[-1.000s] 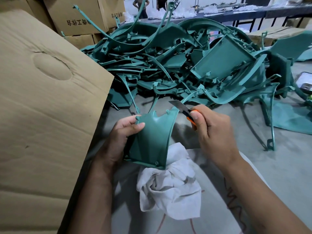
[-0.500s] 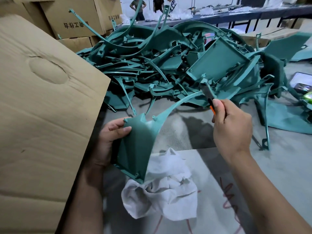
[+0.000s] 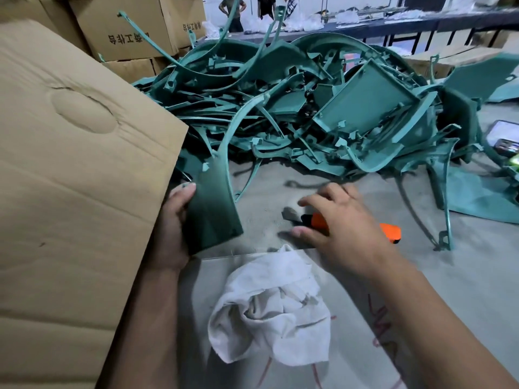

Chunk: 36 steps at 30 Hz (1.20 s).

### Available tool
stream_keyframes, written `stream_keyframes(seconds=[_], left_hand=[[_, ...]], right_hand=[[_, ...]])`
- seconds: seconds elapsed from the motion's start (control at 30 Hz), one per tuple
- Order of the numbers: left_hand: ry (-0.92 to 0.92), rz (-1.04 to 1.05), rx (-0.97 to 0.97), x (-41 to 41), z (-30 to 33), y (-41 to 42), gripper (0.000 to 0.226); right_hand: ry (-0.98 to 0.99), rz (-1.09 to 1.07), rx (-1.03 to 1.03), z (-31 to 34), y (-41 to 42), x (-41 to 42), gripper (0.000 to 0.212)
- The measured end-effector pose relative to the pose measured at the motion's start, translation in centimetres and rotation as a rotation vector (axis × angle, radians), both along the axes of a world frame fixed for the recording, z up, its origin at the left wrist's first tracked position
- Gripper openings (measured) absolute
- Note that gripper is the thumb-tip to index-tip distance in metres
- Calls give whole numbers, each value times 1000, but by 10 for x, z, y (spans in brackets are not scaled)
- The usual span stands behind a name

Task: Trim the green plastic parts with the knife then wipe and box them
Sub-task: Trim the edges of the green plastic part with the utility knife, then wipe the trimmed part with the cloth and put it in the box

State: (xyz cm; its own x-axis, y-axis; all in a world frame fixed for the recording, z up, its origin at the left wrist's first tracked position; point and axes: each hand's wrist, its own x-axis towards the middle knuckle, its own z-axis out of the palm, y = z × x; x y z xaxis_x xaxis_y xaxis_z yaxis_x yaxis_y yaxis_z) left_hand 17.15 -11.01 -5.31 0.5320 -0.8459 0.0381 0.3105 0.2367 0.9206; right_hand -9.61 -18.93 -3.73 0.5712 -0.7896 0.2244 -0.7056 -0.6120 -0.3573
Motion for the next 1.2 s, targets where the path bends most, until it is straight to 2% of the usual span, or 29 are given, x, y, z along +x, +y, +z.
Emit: stream_keyframes(seconds=[0.1,0.17,0.23,0.27,0.33,0.4,0.43,0.5,0.6,0.67,0.77,0.83,0.87,0.93,0.97,1.0,1.07,1.13,1.2], left_hand=[[-82,22,4,-8,3,-2,19],[-68,54,11,-8,4,-4,19],[-11,91,31,-8,6,-5,17],[6,110,43,-9,6,-5,23],[19,131,47,-10,7,-5,31],[28,146,49,-10,8,-6,41],[30,141,48,-11,9,-7,47],[23,139,39,-12,9,-8,48],[-42,172,10,-15,8,-7,27],[-112,153,-26,-19,5,-7,21],[-196,93,-103,-31,4,-10,18],[-205,58,-150,-40,5,-11,24],[-208,41,-160,-44,5,-12,26],[-241,17,-154,-52,4,-13,26],[-262,18,-142,-56,3,-13,26],[-288,38,-131,-58,2,-14,25],[-357,125,-120,-62,0,-16,22],[-413,223,-102,-62,-1,-18,21],[-448,275,-86,-61,-2,-18,19]], right_hand=[[-186,478,260,12,16,5,57],[-127,706,375,10,27,12,76],[58,762,356,5,41,21,94],[140,743,275,2,46,26,91],[118,725,118,-4,50,35,58],[-83,715,162,-3,45,34,22],[-181,668,227,-1,41,30,15],[-362,526,306,3,31,19,19],[-711,287,355,3,20,12,26],[-979,160,379,3,13,12,25],[-1183,-20,528,2,6,13,24],[-1238,-124,734,1,5,15,24],[-1299,-115,911,1,5,15,20],[-1551,12,1369,6,6,15,10],[-1669,94,1507,8,6,13,14],[-1742,156,1546,10,4,12,24],[-1723,165,1367,8,3,14,49],[-1530,144,1096,6,8,18,61],[-1281,104,844,0,8,21,61]])
